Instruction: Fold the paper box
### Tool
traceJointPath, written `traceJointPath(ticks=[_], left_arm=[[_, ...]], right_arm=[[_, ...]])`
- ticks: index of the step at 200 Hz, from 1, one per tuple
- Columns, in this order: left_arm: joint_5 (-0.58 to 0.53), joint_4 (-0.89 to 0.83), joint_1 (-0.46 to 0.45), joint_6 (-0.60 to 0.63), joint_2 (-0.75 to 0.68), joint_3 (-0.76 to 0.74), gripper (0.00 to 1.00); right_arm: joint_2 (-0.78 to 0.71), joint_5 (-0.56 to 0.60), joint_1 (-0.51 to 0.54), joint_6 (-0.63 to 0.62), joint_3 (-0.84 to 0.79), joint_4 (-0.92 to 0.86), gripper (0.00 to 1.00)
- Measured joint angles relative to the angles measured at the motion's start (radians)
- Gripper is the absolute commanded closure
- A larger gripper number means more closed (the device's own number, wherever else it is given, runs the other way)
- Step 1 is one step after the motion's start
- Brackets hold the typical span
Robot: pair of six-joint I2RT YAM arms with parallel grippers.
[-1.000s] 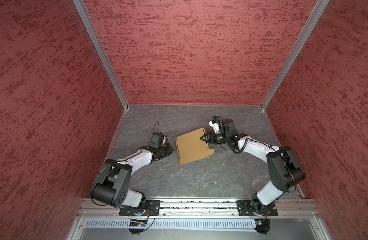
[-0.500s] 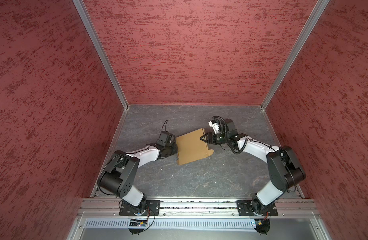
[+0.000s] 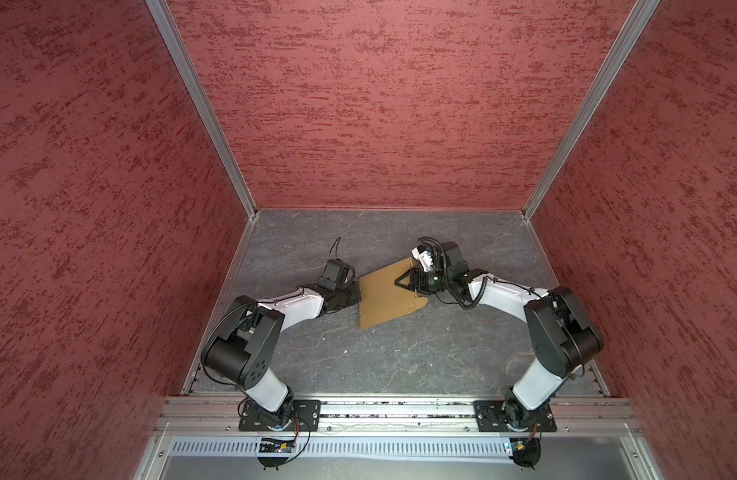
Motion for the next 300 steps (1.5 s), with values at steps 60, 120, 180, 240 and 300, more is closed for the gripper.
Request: traceJointPath(ticks=[60,120,180,240,300], left_arm=[[-0.025,0.010,-0.009,-0.011,0.019,0.013,0.89],[-0.056,0.002,-0.010,-0.014,0.021,0.032,0.81],[-0.076,-0.015,0.010,-0.031,-0.003,0.035,0.51],[-0.091,-0.028,0.062,0.051,-0.317,0.049,0.20],[0.143,0.120,0.269,0.050,-0.521,0.065,0.14]], right_arm=[[0.000,-0.008,0.003,0.089,-0.017,0.098,0.47],[0.000,0.001,0.003,0.127,-0.027,0.119,0.59],[-0.030,0.023,0.003,0.106,-0.027,0.112,0.64],[-0.095,0.011,-0.016,0.083,-0.015,0.045,0.64],[-0.212,-0.063,-0.116,0.070,0.066,0.009,0.65]])
